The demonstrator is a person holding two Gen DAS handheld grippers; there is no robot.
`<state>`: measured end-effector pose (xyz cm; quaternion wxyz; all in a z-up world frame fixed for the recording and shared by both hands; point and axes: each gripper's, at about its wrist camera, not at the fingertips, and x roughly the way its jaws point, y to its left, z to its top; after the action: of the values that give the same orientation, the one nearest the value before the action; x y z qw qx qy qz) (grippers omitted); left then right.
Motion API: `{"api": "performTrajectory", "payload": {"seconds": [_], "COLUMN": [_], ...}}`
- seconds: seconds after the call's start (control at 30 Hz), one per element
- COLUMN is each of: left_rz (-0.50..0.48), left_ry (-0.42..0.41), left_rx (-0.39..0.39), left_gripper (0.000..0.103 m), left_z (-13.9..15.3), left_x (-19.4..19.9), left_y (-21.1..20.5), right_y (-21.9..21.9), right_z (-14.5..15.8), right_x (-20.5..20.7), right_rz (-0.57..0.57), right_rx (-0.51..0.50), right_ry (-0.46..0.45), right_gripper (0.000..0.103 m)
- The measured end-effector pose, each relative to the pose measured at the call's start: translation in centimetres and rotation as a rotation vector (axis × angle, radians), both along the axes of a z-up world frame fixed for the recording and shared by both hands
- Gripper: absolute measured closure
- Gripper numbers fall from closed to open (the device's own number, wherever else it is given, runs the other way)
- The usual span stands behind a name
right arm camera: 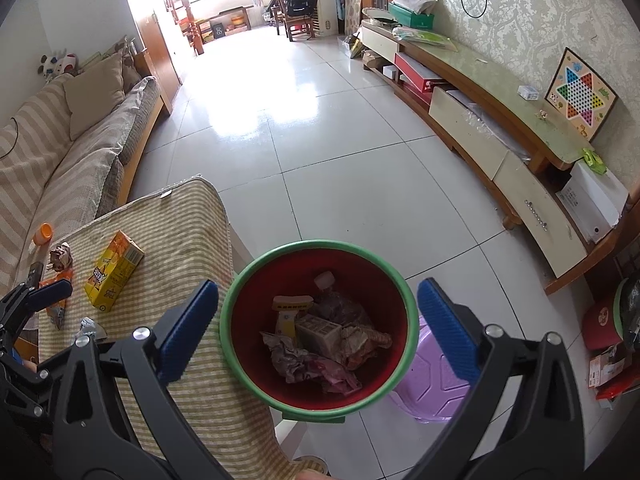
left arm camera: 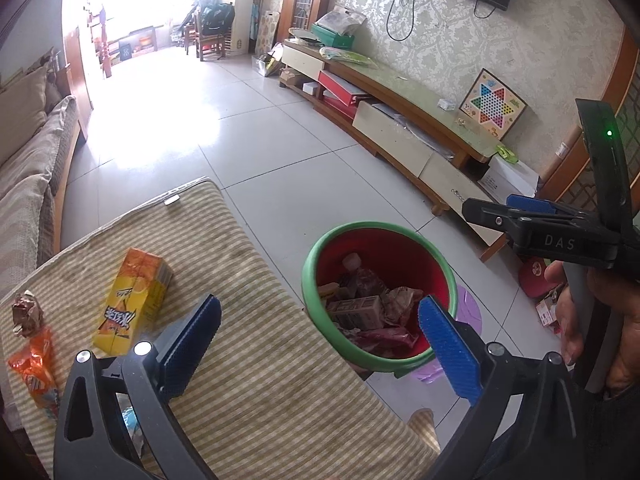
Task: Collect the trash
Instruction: 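Move both tools back over the table toward the yellow carton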
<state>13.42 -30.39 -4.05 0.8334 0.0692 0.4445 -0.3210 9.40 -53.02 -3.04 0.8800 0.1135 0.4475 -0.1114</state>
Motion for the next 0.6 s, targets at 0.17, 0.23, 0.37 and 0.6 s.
{"api": "performTrajectory", "payload": {"seconds": [0.17,0.23,0.37,0.6], "left_rz": [0.085,0.128,0.221,0.371], "left_ry": [-0.002,-0.001,0.001,0.003], "left_rx": [-0.027,-0.031,-0.040,-0.035], "left_gripper": [0.008,0.008,0.008,0.008], "left_z": [0.3,0.2,0.0,-0.7], "left_x": [0.4,0.5,0.8,1.7], "left_y": [4.7,6.6,10.7,17.9], "right_y": [1.9,3.1,5.7,13.5], "right_z": [0.6,0.9,1.0,-1.2], "right_x": [1.2,1.7,3.3,6.4], "right_rz": [0.015,0.036,0.062,0.193], "right_rx": [0.025,0.062,0.132,0.146], "right_ry": [-0.022,-0.041,-0.045,0.059], "right_gripper": [0.005,0.005,0.005,0.005]}}
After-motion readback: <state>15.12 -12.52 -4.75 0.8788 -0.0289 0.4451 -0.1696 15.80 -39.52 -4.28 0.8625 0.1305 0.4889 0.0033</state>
